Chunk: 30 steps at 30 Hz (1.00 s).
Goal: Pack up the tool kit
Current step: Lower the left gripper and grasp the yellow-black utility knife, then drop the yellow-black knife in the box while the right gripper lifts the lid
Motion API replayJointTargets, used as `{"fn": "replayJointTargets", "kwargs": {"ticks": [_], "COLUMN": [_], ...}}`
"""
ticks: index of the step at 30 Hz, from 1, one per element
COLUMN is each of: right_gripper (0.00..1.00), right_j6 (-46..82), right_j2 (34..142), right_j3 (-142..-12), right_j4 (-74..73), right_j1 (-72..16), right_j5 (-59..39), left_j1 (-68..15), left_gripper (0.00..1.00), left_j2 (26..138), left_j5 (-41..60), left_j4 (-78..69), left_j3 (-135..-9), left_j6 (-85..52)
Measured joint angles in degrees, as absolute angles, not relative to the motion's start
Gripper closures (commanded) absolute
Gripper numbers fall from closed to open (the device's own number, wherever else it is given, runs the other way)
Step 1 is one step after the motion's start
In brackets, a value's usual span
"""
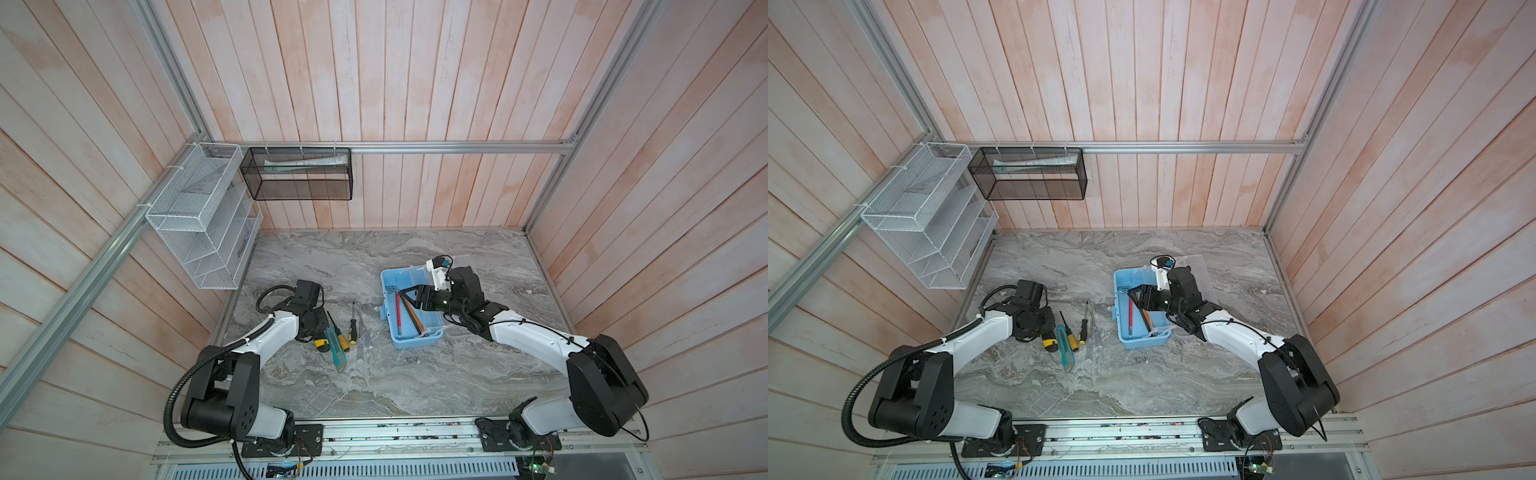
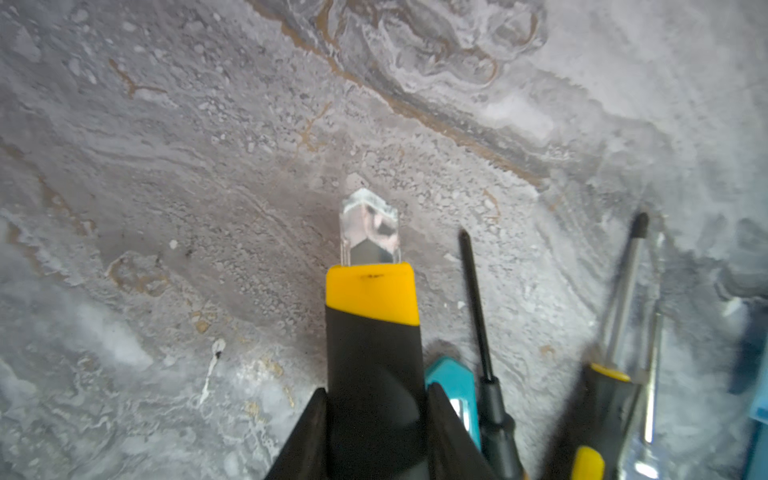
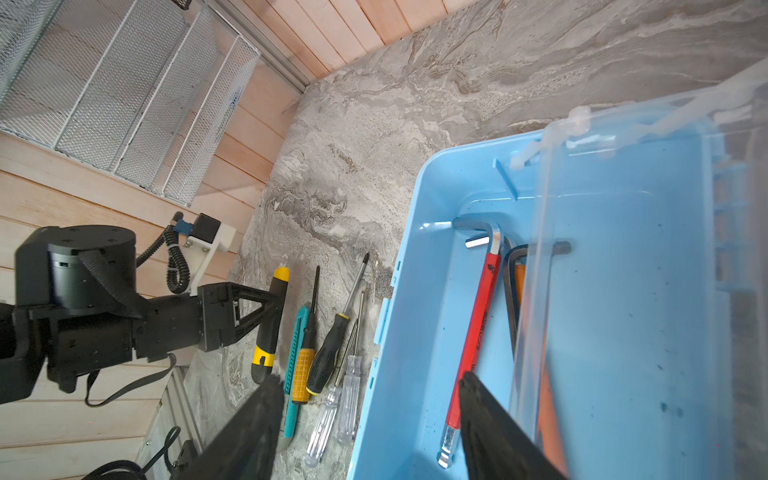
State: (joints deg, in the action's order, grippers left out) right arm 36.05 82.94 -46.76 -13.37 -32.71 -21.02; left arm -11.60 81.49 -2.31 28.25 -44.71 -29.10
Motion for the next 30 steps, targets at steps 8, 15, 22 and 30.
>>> {"fn": "replayJointTargets", "kwargs": {"ticks": [8, 15, 22, 30], "right_gripper": [0.34, 0.35, 0.35, 0.35], "right_j6": [37.1, 38.0, 38.1, 37.7], "right_j2": [82.7, 80.0, 72.1, 63.7], "right_j3": [-46.8, -46.8, -46.3, -45.2], "right_j4": [-13.6, -13.6, -13.2, -11.7], "right_j1": [-32.4, -31.3, -27.3, -21.8], "right_j5": [-21.1, -21.1, -20.0, -17.8], "left_j1": [-13.3, -19.4, -31.6, -41.4], "left_gripper": [0.77, 0.77, 0.77, 0.77], "left_j2": [73.1, 69.7, 74.7, 93.4], "left_j5": [1.6, 4.1, 4.9, 6.9], "left_j4": [28.5, 25.6, 17.8, 7.1], "left_j3": [-45.6, -48.1, -52.8, -69.9], "left_j6": [-30.8, -35.5, -42.1, -45.5]}}
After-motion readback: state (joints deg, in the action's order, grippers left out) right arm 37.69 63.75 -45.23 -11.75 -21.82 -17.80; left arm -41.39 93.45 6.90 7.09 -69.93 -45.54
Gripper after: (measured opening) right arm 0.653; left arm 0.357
